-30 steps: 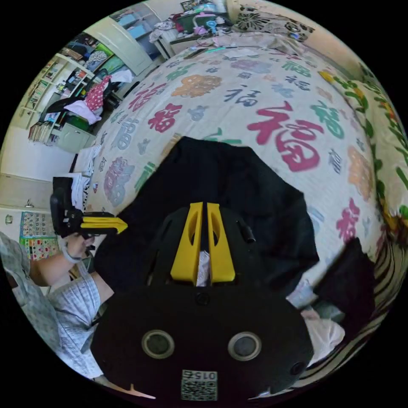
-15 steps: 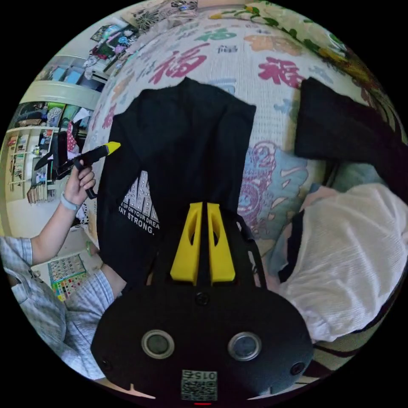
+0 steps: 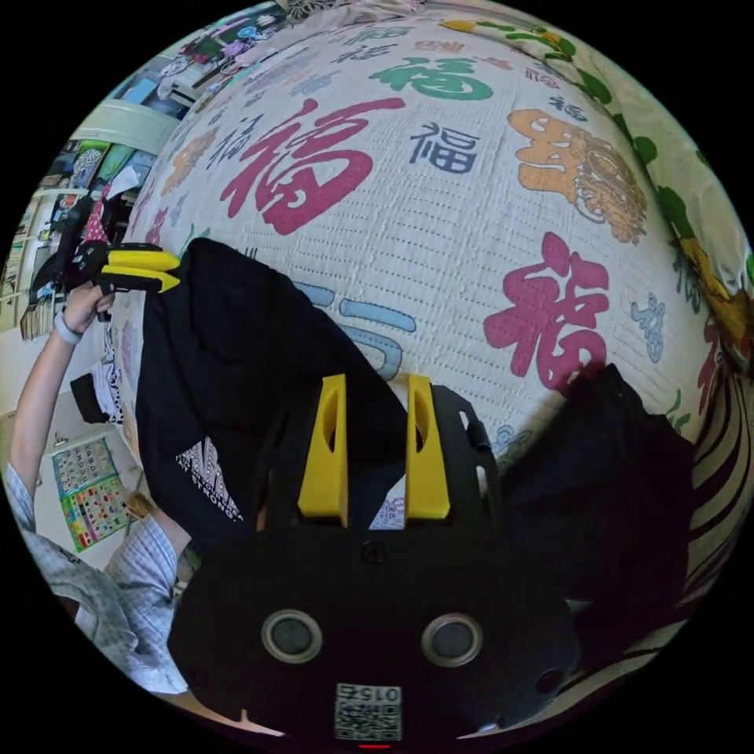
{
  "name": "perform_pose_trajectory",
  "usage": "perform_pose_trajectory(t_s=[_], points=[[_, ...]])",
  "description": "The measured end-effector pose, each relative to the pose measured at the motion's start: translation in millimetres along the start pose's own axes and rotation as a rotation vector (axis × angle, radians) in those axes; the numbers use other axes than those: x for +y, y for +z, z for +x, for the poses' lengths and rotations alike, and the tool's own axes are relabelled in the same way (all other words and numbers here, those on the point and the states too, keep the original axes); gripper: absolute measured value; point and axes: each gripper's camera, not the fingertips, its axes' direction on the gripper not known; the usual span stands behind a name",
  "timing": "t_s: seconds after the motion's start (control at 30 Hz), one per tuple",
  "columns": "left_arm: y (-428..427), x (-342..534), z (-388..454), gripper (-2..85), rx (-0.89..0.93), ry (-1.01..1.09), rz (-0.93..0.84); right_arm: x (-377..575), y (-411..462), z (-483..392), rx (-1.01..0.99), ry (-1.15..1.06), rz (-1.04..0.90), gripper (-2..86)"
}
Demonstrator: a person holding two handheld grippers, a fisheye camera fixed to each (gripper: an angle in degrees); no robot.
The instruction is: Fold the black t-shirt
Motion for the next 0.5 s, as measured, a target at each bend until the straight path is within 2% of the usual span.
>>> perform_pose_trajectory(t_s=[0.07, 0.17, 0.5], points=[[2, 0, 6, 4.6, -0.027, 0.028, 0.005, 10, 3, -3, -0.019, -0.064, -0.048, 3.8], [6, 0, 11, 1.5, -0.026, 0.053, -0.049, 20, 3, 2, -0.070, -0.063, -0.090, 1.7], [-42, 12, 19, -0.7, -0.172, -0.017, 0.095, 36, -55, 3, 0.033, -0.017, 0.090, -0.1]])
